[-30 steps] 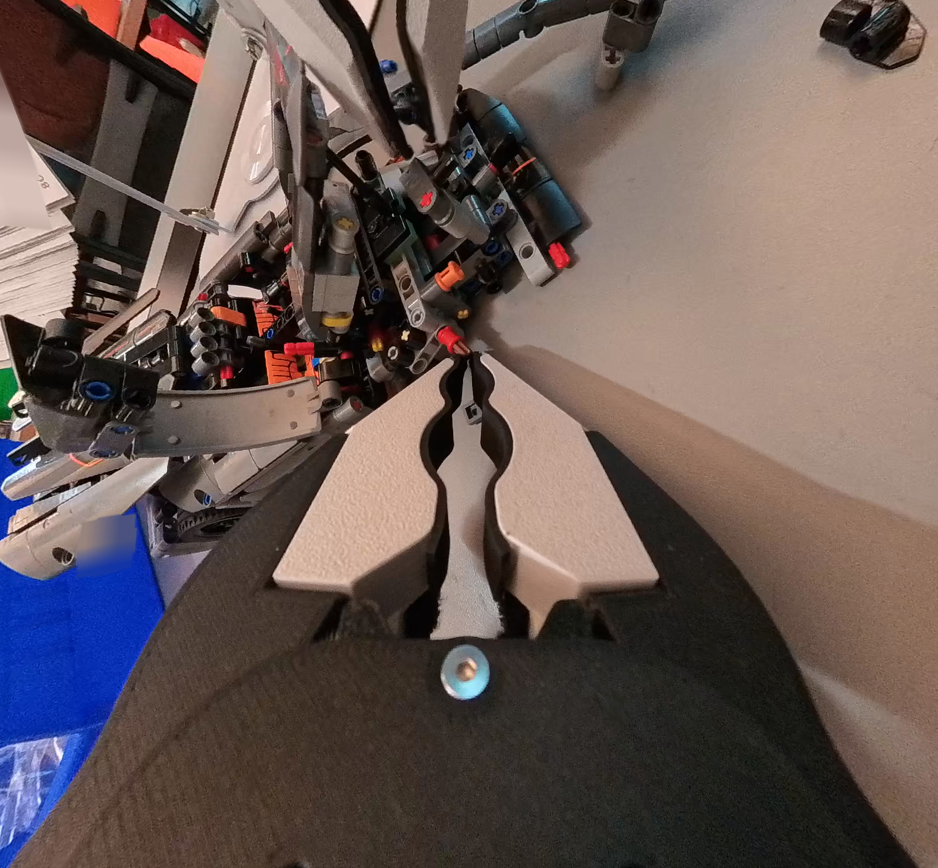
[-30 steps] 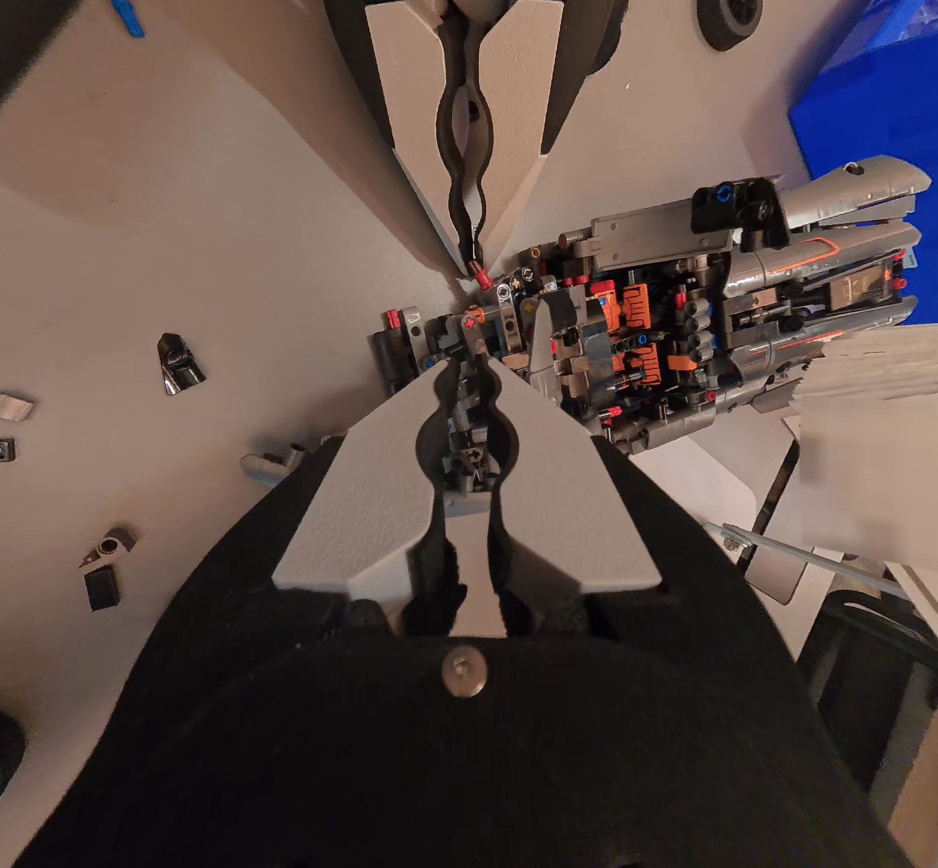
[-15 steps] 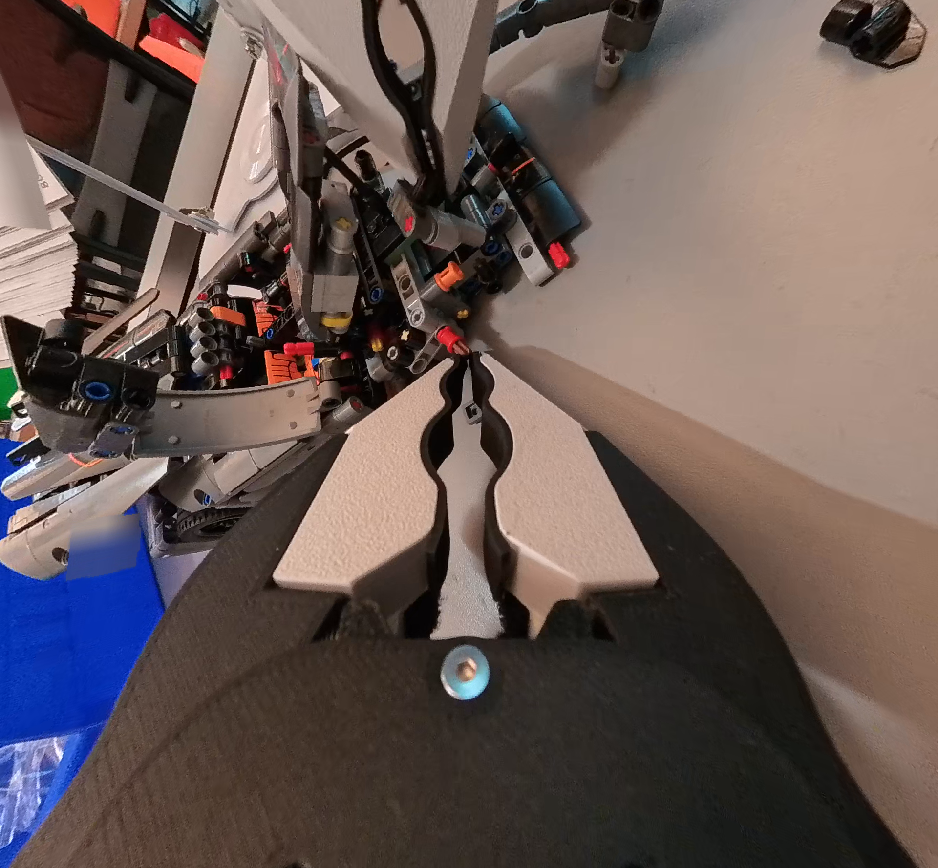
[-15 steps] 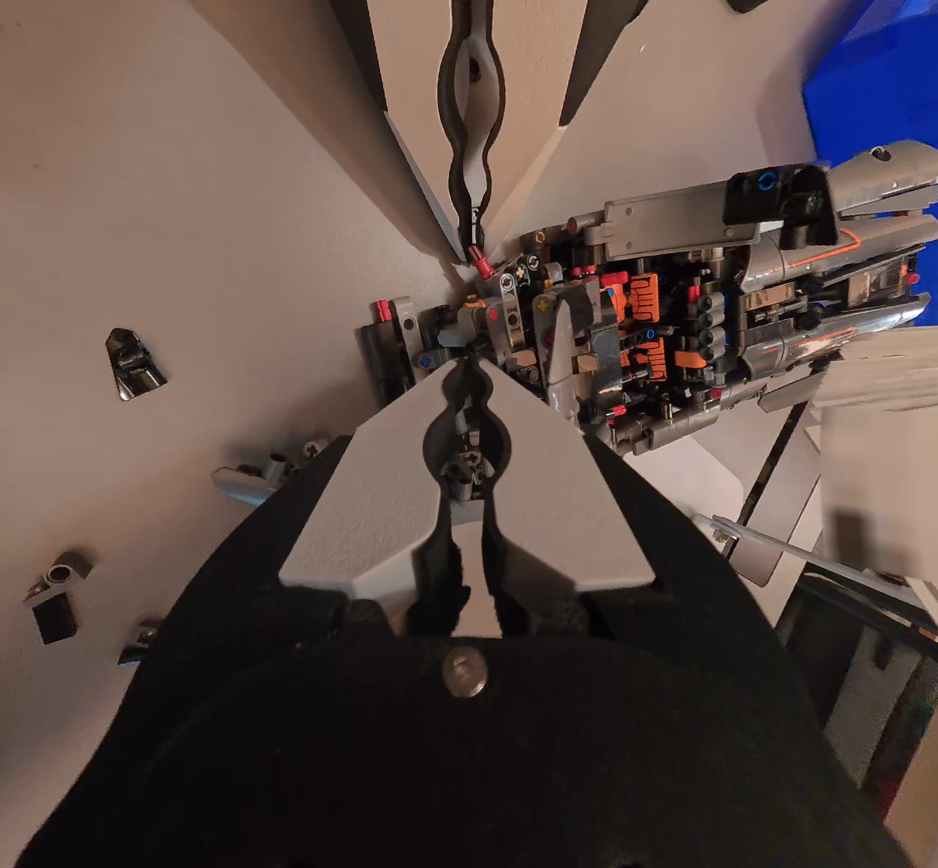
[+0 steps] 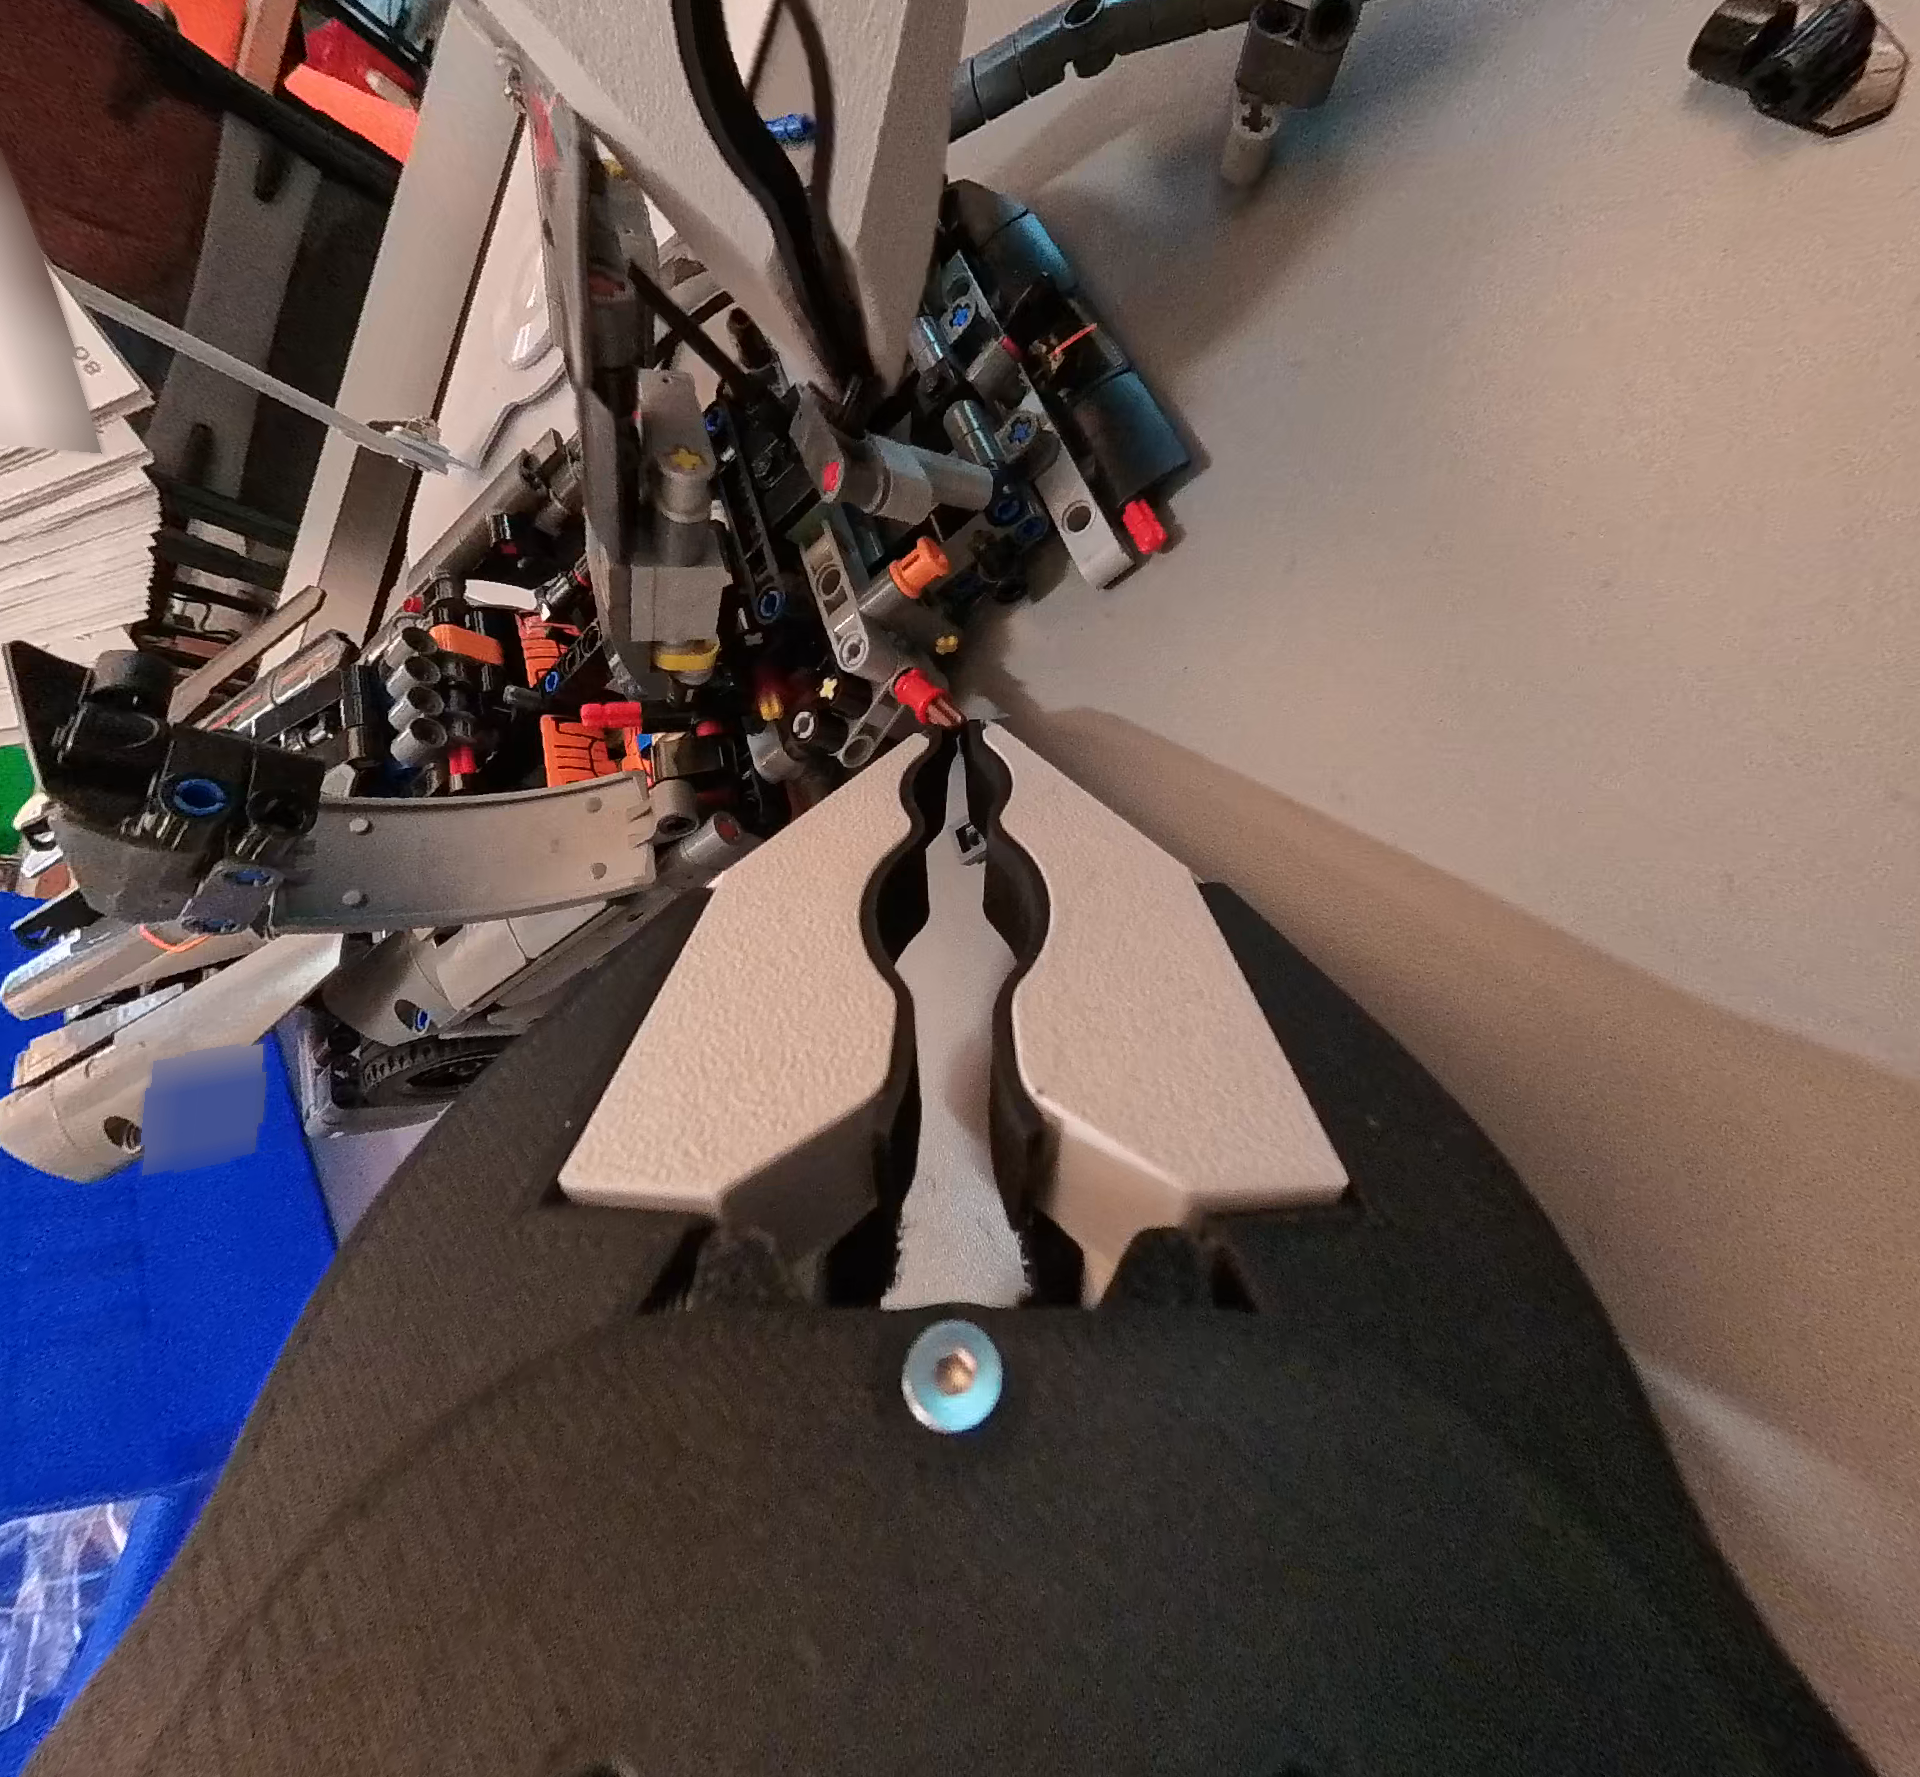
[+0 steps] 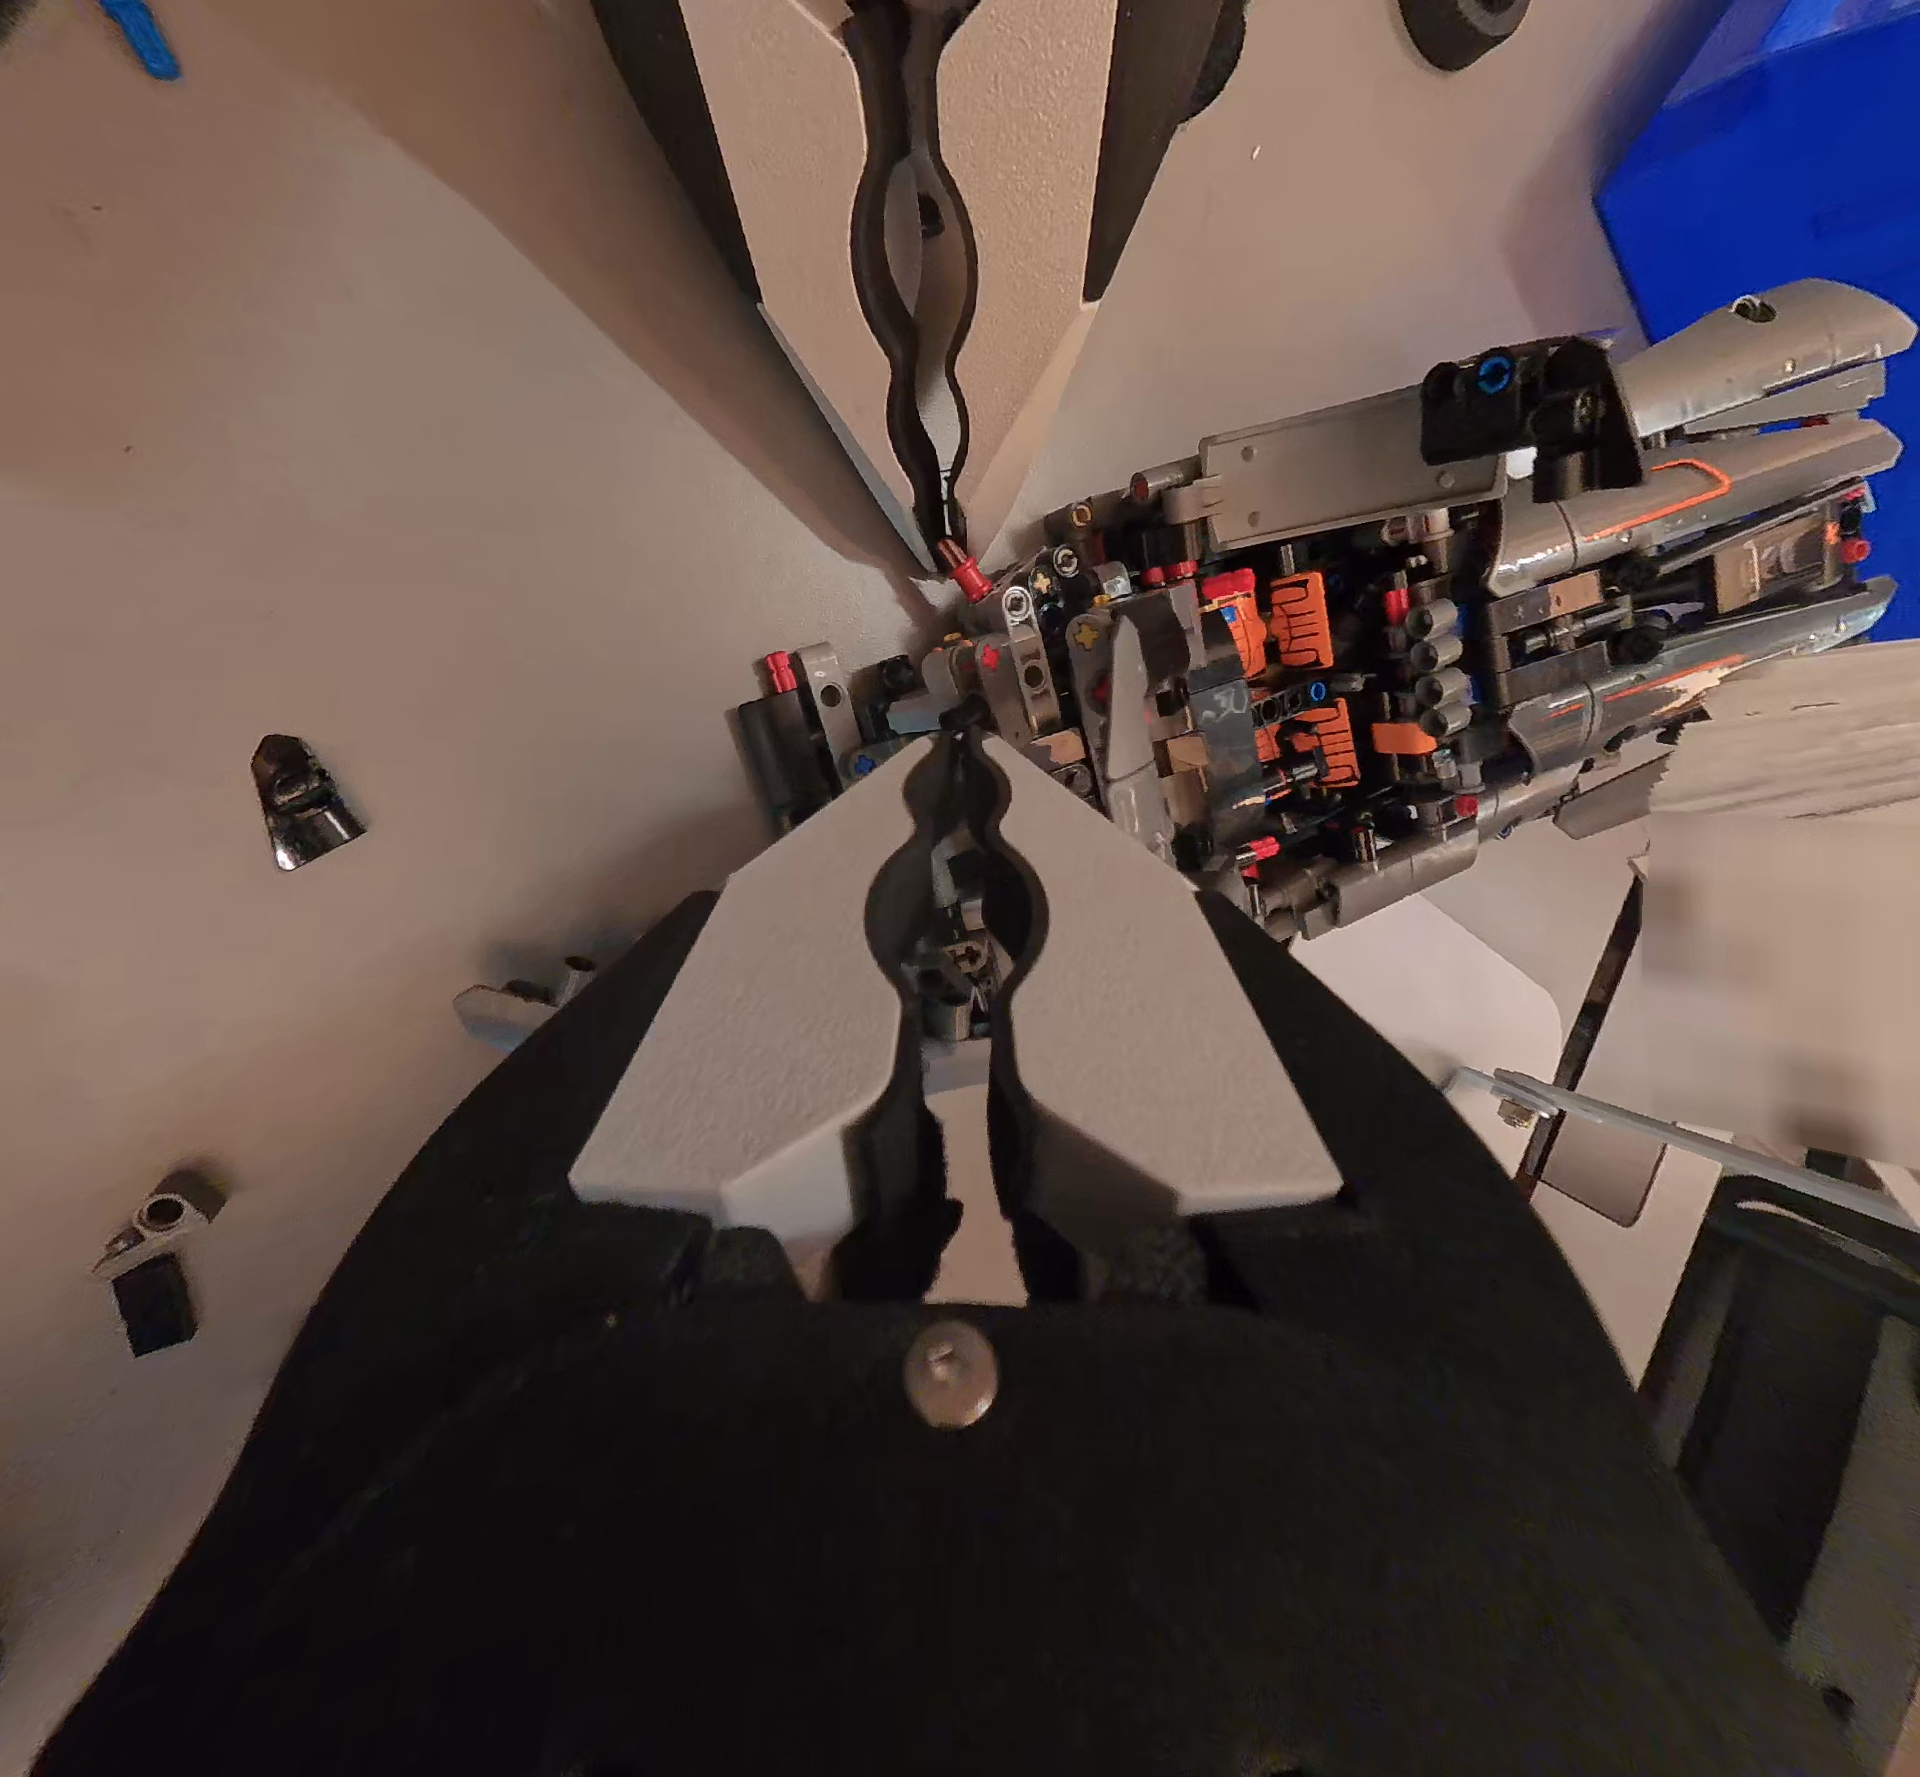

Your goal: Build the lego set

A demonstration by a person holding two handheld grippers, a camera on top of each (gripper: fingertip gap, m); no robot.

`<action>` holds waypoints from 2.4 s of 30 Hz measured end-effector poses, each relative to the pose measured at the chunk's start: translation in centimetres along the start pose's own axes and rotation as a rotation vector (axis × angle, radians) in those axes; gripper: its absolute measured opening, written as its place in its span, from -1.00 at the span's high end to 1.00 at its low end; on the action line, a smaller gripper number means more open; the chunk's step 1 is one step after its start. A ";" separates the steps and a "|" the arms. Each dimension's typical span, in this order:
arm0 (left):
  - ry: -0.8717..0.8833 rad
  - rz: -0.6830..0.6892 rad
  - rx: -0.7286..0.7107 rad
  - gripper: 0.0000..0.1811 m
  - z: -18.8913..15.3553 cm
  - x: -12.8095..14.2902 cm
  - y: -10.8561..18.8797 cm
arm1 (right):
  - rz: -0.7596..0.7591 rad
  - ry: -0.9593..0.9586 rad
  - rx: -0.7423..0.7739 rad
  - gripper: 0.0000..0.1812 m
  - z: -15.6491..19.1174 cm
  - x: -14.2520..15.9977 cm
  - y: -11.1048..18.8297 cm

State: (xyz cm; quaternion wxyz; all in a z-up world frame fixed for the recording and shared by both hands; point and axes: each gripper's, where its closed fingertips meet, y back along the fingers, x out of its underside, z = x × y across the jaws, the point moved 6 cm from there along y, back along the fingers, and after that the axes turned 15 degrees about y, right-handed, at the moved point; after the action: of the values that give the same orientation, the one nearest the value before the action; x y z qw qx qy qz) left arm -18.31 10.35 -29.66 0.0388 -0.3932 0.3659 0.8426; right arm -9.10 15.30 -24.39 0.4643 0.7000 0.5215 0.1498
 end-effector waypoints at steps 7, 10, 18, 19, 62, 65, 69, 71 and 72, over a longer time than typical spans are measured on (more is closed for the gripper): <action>-0.006 -0.002 0.005 1.00 -0.1 -0.1 0.0 | -0.035 0.012 -0.041 0.99 0.3 -0.1 0.6; -0.004 -0.002 0.006 1.00 -0.1 0.0 0.0 | -0.033 0.014 -0.027 0.99 0.2 -0.2 0.5; -0.004 -0.002 0.006 1.00 -0.1 -0.1 0.0 | -0.046 -0.011 -0.059 0.95 0.3 0.0 0.7; -0.004 -0.002 0.007 1.00 -0.1 0.0 0.0 | -0.045 -0.010 -0.058 0.95 0.3 0.0 0.7; -0.006 -0.004 0.003 1.00 -0.1 0.0 0.0 | -0.036 0.076 -0.131 1.00 1.5 -0.8 1.1; -0.006 -0.003 0.004 1.00 -0.1 0.0 0.0 | -0.049 0.062 -0.138 1.00 1.5 -0.7 1.1; -0.006 -0.004 0.005 1.00 -0.1 0.0 0.0 | -0.045 0.058 -0.156 1.00 1.6 -0.7 1.2; -0.008 -0.004 0.004 1.00 -0.1 0.0 0.0 | -0.054 0.051 -0.167 0.99 1.7 -0.7 1.2; -0.009 -0.003 0.003 1.00 -0.1 0.0 0.0 | -0.058 0.047 -0.171 0.99 1.7 -0.6 1.2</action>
State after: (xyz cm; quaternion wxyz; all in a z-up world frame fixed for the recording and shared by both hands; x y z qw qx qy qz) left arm -18.22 10.30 -29.67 0.0426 -0.3899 0.3663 0.8438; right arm -7.44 13.89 -24.13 0.5141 0.6388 0.5375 0.1966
